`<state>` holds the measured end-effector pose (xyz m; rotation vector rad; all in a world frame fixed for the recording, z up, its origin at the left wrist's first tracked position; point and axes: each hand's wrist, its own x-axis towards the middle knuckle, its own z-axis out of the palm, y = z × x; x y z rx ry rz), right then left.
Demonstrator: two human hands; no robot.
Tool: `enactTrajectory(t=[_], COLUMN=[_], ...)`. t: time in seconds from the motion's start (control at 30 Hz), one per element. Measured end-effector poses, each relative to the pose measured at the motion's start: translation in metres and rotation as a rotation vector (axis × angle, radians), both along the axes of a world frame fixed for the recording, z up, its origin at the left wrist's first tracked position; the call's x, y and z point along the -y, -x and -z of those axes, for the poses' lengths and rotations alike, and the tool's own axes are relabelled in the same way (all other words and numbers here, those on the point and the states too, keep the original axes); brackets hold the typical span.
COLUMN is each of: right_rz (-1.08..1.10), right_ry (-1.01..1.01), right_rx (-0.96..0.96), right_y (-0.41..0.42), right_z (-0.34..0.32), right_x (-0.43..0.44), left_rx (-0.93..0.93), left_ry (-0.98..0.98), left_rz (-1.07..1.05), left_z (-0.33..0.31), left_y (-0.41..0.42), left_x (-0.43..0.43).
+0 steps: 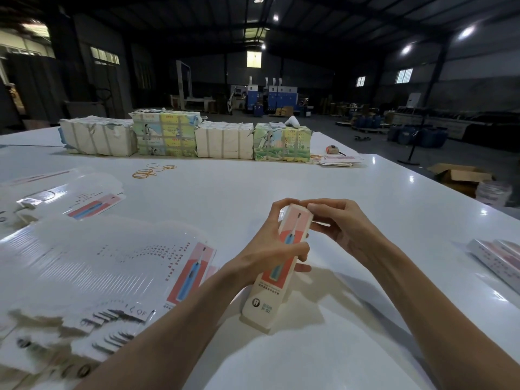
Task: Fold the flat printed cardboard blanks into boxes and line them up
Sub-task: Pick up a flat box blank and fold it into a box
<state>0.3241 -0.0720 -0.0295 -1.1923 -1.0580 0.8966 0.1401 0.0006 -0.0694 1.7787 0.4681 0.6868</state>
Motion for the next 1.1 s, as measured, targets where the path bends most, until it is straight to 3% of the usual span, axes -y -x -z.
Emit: enactTrajectory(t=[0.3,0.53,0.73,0.9,1.1], right_rz=[0.121,0.151,0.292,0.224,0.251], right_ry=[-0.142,-0.141,-0.174,0.012,0.043], right_rx=[0.066,0.127,0.541,0.999,1.240], right_y=[0.026,0.038,0.045,0.052,0.047], right_z=[0.013,0.025,0.031,0.023,0.025], right_x=[-0.001,-0.009,-0.015,-0.003,0.021], left_rx=[0.066,0.076,0.317,0.661,0.407], left_ry=[0.148,0.192,0.477,0.724,0.629], left_rz=[-0.010,-0.094,-0.195,-0.129,-0.109], left_z=[-0.003,-0.002,-0.006,-0.017,-0.011], left_y=[0.002,0.001,-0.006,-0.001,-0.004], left_x=[0.004,0.005,0.004,0.009,0.014])
